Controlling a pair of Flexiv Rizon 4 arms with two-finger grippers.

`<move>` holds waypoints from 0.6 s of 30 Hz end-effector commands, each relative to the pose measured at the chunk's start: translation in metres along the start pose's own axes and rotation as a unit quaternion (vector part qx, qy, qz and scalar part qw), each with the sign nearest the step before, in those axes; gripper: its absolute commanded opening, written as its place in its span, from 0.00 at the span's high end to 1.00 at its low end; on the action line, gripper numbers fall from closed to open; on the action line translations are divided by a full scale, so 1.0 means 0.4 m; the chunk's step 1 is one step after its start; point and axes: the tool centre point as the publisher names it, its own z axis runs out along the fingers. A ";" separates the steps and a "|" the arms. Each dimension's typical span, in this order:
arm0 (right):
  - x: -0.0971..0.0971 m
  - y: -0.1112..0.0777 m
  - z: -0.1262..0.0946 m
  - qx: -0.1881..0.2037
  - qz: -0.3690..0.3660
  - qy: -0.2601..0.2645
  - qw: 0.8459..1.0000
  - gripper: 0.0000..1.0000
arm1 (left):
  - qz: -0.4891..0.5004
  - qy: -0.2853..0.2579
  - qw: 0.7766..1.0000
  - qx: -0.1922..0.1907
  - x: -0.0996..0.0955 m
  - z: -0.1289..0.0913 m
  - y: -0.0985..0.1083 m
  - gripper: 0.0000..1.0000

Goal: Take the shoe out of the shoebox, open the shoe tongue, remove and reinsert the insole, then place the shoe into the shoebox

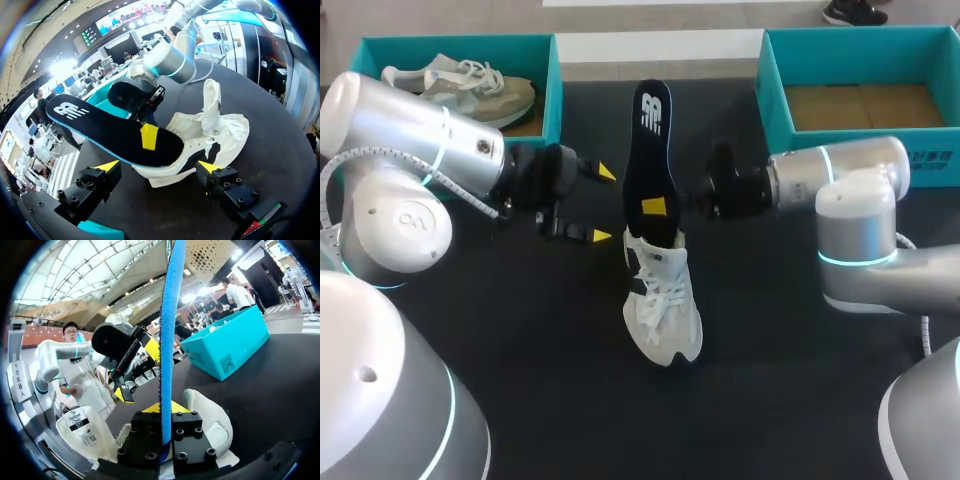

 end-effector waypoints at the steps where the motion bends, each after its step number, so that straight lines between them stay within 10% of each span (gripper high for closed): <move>1: 0.009 -0.033 -0.001 0.002 0.004 -0.007 1.000 1.00 | 0.000 0.001 1.000 -0.001 -0.001 0.001 0.000 0.00; 18: 0.028 -0.079 -0.005 0.011 0.003 -0.004 1.000 1.00 | 0.000 0.001 1.000 -0.001 -0.001 0.001 0.000 0.00</move>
